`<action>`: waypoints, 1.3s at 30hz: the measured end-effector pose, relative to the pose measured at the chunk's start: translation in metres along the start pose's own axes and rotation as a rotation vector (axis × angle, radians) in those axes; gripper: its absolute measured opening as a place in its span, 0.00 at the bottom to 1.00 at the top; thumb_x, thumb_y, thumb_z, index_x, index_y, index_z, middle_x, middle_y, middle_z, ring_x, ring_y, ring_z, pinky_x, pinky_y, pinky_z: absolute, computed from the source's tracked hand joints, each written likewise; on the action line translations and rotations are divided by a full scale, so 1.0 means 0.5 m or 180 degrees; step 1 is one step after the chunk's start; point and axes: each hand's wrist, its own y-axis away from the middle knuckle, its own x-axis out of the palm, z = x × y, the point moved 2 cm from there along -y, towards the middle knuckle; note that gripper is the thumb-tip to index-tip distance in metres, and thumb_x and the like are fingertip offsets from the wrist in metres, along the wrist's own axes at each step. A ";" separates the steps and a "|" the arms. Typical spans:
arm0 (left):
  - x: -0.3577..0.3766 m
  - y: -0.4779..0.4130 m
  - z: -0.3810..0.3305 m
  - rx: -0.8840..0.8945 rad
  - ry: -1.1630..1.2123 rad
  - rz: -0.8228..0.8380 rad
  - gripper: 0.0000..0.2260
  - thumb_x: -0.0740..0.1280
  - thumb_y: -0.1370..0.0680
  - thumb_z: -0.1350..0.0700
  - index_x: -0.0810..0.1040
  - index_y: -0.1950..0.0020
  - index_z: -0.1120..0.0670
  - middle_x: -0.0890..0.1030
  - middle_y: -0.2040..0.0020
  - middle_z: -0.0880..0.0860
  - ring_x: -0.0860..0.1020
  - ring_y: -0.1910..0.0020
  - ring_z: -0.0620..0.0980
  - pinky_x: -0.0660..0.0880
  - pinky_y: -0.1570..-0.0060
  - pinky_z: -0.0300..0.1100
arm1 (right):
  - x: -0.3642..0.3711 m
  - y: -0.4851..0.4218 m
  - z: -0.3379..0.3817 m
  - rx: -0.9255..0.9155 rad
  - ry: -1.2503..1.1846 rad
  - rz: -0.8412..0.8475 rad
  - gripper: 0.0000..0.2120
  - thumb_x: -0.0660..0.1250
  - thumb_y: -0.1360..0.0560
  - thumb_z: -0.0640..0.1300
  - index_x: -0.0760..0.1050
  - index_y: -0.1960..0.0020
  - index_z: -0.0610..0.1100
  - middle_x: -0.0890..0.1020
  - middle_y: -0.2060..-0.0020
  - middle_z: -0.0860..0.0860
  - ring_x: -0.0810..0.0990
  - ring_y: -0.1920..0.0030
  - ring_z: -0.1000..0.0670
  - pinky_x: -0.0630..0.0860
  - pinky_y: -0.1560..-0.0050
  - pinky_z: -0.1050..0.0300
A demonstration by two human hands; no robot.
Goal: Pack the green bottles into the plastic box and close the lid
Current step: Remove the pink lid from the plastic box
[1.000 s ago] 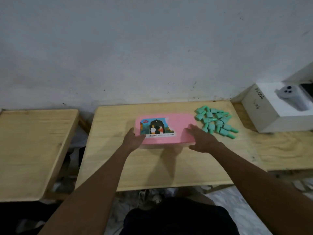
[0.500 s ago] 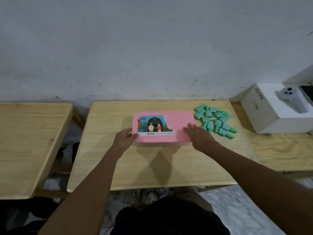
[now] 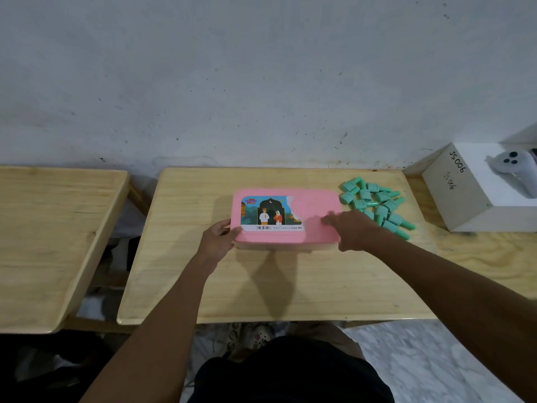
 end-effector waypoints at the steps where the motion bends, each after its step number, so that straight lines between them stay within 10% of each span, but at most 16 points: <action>1: 0.000 0.001 -0.001 0.0000 0.0013 -0.0003 0.18 0.69 0.24 0.59 0.74 0.34 0.55 0.81 0.47 0.55 0.79 0.47 0.53 0.76 0.41 0.51 | -0.003 -0.002 -0.003 -0.0034 0.0003 0.0039 0.36 0.72 0.29 0.46 0.60 0.25 0.48 0.77 0.40 0.48 0.79 0.47 0.47 0.76 0.46 0.56; 9: 0.010 0.022 0.015 0.0069 0.0027 0.0046 0.17 0.68 0.24 0.58 0.75 0.35 0.50 0.81 0.41 0.50 0.79 0.45 0.48 0.77 0.47 0.45 | -0.042 -0.015 -0.030 -0.0186 -0.0198 0.0260 0.36 0.72 0.30 0.53 0.63 0.25 0.52 0.75 0.33 0.51 0.74 0.37 0.47 0.69 0.38 0.56; 16: 0.069 0.056 0.059 0.0350 0.0181 0.0183 0.41 0.78 0.34 0.63 0.59 0.28 0.51 0.74 0.38 0.43 0.74 0.42 0.34 0.76 0.49 0.33 | -0.049 -0.011 -0.026 -0.0179 -0.0197 0.0241 0.36 0.71 0.29 0.54 0.63 0.25 0.52 0.75 0.33 0.51 0.75 0.38 0.48 0.68 0.40 0.57; 21: 0.105 0.050 0.069 0.0279 0.0096 -0.0213 0.47 0.81 0.38 0.52 0.54 0.29 0.48 0.72 0.38 0.46 0.74 0.38 0.46 0.75 0.38 0.47 | -0.038 -0.004 -0.029 -0.0118 -0.0319 0.0242 0.36 0.70 0.29 0.54 0.61 0.24 0.53 0.74 0.32 0.50 0.74 0.36 0.47 0.67 0.36 0.54; 39: 0.124 0.022 0.076 0.0170 0.0092 -0.0352 0.49 0.82 0.40 0.53 0.52 0.31 0.49 0.66 0.33 0.51 0.70 0.34 0.49 0.71 0.34 0.47 | -0.114 -0.002 -0.051 -0.0258 -0.0262 0.0432 0.29 0.68 0.28 0.50 0.67 0.27 0.55 0.74 0.33 0.53 0.73 0.37 0.49 0.68 0.40 0.56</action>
